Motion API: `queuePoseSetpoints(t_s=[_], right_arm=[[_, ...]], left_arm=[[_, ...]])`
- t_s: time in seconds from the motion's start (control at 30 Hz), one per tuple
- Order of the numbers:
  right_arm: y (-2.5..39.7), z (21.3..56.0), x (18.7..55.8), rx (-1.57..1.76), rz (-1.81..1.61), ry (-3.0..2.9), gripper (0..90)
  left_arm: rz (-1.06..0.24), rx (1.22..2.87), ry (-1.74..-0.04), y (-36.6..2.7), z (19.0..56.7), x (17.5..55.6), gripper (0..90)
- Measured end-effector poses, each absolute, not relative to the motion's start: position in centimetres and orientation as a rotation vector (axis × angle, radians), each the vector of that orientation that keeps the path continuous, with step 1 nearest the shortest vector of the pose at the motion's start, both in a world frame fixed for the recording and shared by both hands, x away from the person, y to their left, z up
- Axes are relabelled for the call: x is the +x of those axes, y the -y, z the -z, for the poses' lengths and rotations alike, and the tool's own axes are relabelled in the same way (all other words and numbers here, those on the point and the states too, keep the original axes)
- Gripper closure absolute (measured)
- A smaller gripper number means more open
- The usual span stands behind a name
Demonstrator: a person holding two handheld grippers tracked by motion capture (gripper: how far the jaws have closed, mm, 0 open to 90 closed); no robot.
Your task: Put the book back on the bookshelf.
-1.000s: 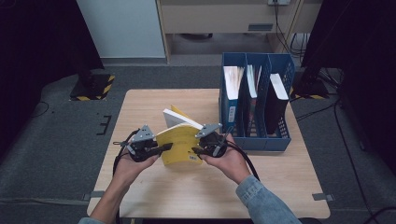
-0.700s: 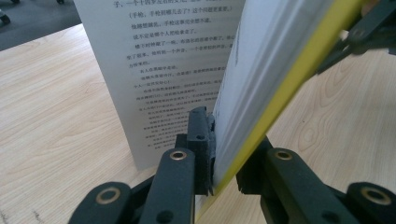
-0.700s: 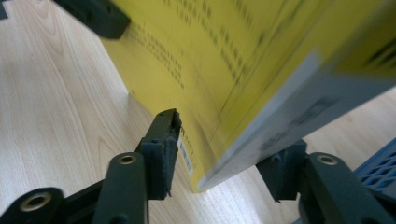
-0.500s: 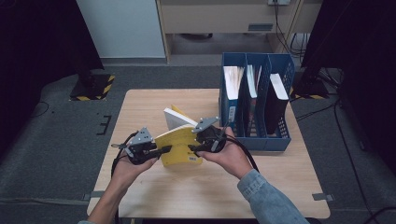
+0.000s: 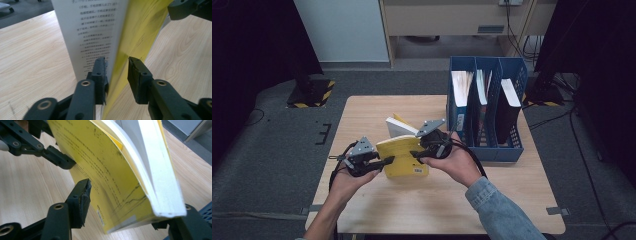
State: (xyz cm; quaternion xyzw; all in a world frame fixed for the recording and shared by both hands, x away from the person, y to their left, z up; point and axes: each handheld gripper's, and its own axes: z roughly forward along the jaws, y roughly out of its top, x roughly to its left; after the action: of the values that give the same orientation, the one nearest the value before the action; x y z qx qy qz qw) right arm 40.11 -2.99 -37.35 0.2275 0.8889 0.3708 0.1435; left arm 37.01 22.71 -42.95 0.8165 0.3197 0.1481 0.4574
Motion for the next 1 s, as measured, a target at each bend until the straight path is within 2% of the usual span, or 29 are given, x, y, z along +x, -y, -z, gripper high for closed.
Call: queuePoseSetpoints(t_s=[0.13,0.23,0.43,0.63,0.77,1.0], right_arm=[[2.9,37.1,40.3,0.672,-1.062,-2.565,47.1],[3.0,36.9,40.3,0.667,-1.057,-2.565,48.3],[2.9,36.8,40.3,0.668,-1.066,-2.564,47.0],[3.0,36.8,40.4,0.682,-1.081,-2.553,48.3],[2.9,36.6,40.5,0.687,-1.072,-2.561,51.8],[2.6,36.1,41.0,0.672,-1.086,-2.59,50.8]], left_arm=[[-0.426,1.998,-0.826,-23.5,43.2,36.7,57.4],[-0.522,2.043,-0.867,-23.8,43.7,36.0,41.3],[-0.596,2.1,-0.938,-24.5,46.2,35.0,22.8],[-0.621,2.127,-1.004,-25.7,47.3,34.8,17.2],[-0.641,2.159,-1.028,-26.0,47.6,34.7,16.0],[-0.626,2.2,-1.024,-25.7,48.1,34.8,14.1]])
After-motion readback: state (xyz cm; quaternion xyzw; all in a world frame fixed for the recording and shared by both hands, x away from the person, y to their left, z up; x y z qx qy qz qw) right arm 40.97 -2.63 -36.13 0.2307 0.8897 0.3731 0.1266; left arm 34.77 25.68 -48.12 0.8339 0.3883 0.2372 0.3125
